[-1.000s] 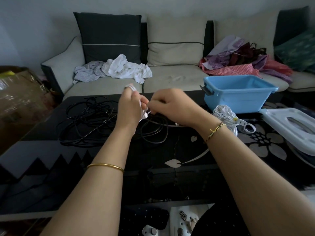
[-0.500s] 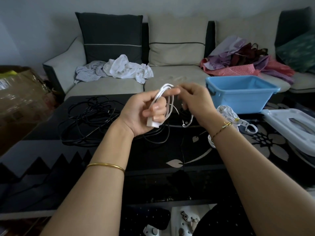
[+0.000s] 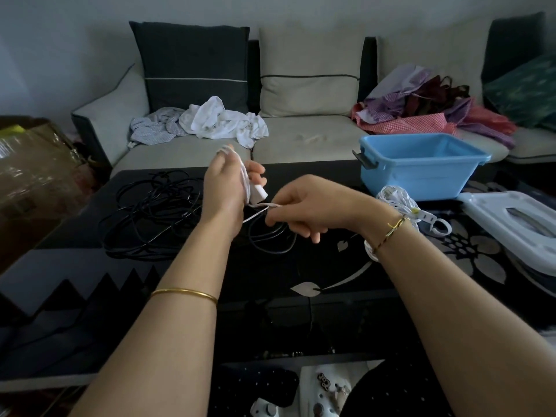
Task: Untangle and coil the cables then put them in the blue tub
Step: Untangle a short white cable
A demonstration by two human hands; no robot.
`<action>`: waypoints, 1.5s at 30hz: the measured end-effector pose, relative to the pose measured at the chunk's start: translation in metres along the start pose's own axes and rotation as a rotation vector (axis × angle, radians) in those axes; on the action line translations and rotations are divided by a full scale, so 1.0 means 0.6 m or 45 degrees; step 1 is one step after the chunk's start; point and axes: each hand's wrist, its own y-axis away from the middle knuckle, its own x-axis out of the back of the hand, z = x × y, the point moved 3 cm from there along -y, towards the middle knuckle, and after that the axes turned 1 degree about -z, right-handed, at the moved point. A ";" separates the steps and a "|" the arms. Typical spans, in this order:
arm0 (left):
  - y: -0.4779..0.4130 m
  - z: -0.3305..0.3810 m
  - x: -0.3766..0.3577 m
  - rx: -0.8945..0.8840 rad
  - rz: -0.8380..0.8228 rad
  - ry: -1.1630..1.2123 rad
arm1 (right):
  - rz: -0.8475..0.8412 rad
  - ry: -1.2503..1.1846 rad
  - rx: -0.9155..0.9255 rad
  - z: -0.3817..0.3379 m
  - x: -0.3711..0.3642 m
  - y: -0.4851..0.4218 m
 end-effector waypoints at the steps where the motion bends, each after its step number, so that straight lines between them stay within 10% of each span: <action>1: 0.002 -0.001 -0.001 -0.056 -0.009 -0.229 | 0.052 0.032 0.024 -0.005 0.003 0.000; 7: 0.023 -0.018 -0.015 -0.035 -0.473 -0.931 | 0.683 -0.042 0.219 0.006 0.063 0.008; 15: 0.051 0.001 -0.046 0.593 -0.874 0.056 | 0.981 -0.512 0.236 0.054 0.059 -0.011; 28: 0.013 0.016 -0.018 0.518 -0.277 0.808 | 0.475 -0.222 -0.031 0.063 -0.009 -0.038; 36: -0.003 0.005 0.007 0.104 0.102 0.159 | -0.119 -0.022 -0.021 0.010 -0.031 -0.013; 45: 0.008 -0.016 -0.006 -0.297 -0.275 -0.961 | 0.616 0.252 0.131 -0.004 0.043 -0.007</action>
